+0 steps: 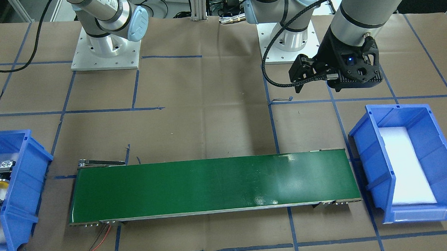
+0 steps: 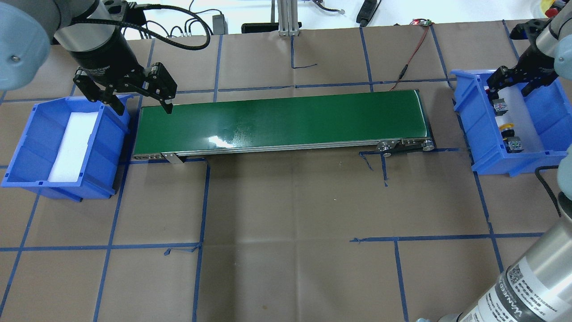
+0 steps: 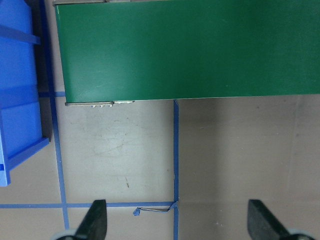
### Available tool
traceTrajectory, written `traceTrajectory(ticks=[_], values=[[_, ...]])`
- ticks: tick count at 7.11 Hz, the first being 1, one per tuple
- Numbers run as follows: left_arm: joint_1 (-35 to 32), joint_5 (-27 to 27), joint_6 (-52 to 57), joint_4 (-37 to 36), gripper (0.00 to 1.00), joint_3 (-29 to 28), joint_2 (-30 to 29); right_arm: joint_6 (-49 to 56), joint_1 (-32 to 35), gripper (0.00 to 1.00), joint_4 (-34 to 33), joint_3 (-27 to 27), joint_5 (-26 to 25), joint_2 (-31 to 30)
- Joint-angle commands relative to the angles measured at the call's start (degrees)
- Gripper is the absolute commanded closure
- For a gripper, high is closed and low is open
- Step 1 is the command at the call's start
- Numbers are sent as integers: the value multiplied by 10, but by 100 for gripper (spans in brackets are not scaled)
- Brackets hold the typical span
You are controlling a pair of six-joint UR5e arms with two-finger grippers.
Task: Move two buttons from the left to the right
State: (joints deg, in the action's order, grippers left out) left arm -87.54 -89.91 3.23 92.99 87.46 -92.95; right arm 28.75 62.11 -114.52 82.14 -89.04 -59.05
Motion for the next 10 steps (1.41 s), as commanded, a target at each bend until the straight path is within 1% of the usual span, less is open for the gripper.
traceTrajectory(ticks=[1,2,3,4,5,6,7,8,9,10], values=[[0,0,-1,0,0,0,0,-22,6,0,59,-46,1,-60],[0,0,-1,0,0,-1,0,-62,22,0,80,-64,2,-96],[0,0,-1,0,0,-1,0,-107,43,0,97,-62,-3,-136],[0,0,-1,0,0,-1,0,-175,73,0,149,-63,3,-164],[0,0,-1,0,0,-1,0,-236,115,0,169,-61,2,-191],[0,0,-1,0,0,-1,0,-254,169,0,198,-61,2,-211],[-1,0,-1,0,0,-1,0,-265,231,0,213,-61,-1,-222],[0,0,-1,0,0,-1,0,-338,294,0,213,-59,-7,-222],[-1,0,-1,0,0,-1,0,-361,344,0,212,-49,-7,-222],[-1,0,-1,0,0,-1,0,-361,371,0,204,-7,-7,-225]])
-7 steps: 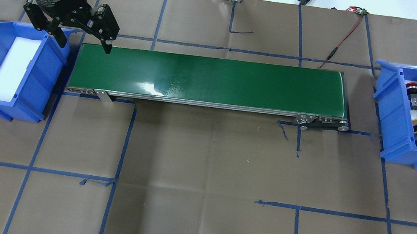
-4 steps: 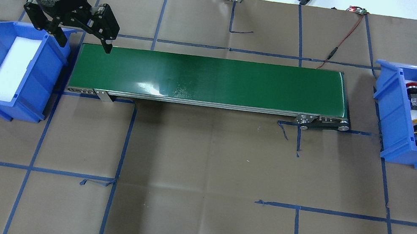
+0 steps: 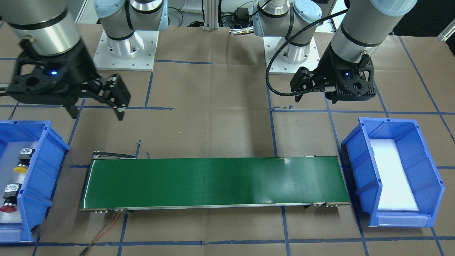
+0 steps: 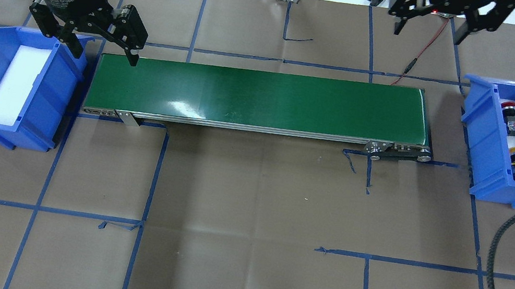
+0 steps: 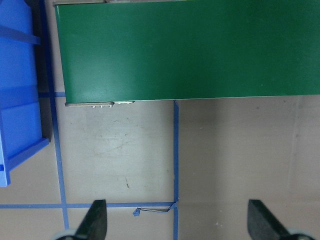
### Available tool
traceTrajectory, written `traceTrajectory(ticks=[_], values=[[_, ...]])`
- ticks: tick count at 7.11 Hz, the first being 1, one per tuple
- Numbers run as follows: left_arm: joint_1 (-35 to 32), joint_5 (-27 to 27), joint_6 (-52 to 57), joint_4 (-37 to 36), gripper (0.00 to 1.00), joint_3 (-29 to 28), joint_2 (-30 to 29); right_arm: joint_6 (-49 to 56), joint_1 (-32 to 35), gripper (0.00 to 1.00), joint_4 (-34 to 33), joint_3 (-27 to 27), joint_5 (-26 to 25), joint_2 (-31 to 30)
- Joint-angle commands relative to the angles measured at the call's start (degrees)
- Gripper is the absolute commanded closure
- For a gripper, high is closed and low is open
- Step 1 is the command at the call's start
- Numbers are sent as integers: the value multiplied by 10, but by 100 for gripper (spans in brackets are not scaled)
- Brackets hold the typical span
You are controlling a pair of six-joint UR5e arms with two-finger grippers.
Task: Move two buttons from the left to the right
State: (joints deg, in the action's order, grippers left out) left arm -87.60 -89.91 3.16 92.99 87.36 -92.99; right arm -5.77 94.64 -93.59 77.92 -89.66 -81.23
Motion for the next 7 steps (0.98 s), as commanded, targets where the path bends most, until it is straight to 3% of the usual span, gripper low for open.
traceTrajectory(ticks=[1,4,7], values=[[0,0,0,0,0,0,0,-16,46,0,-26,74,0,-23],[1,0,0,0,0,0,0,-16,7,0,-37,149,-1,-96],[1,0,0,0,0,1,0,-16,-12,0,-23,151,2,-119]])
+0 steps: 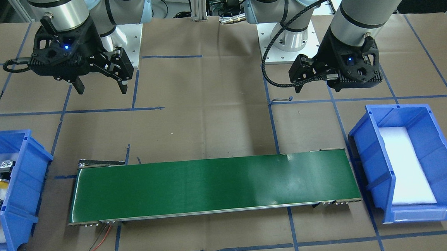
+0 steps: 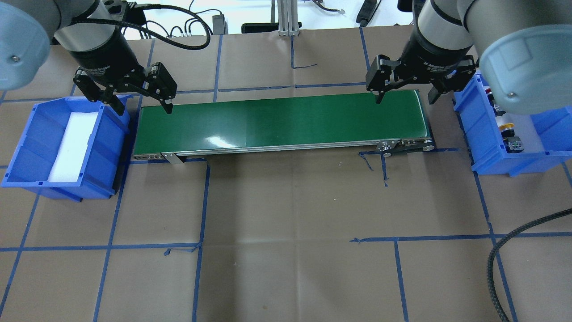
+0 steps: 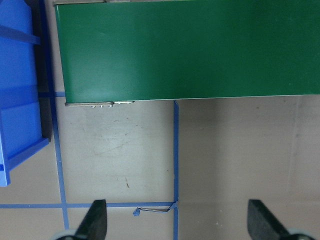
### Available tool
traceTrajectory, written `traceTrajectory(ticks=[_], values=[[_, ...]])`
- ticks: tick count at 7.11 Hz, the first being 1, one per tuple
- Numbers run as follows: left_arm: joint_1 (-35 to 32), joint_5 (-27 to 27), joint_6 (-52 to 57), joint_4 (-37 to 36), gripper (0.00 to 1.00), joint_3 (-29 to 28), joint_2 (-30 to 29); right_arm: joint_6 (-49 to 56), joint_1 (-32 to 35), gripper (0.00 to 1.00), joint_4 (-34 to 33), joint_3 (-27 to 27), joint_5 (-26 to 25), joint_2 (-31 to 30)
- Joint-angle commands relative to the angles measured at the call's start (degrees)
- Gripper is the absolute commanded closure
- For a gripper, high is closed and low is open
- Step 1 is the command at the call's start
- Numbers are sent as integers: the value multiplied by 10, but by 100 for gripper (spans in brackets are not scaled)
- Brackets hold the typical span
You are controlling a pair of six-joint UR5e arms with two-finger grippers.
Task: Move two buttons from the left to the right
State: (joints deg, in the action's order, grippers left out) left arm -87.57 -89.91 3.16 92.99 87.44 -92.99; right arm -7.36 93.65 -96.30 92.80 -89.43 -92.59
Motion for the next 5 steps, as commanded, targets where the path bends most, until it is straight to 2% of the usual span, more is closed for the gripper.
traceTrajectory(ticks=[1,5], values=[[0,0,0,0,0,1,1,0,-2,0,16,1,0,-7],[0,0,0,0,0,1,1,2,-1,0,14,-6,3,-7]])
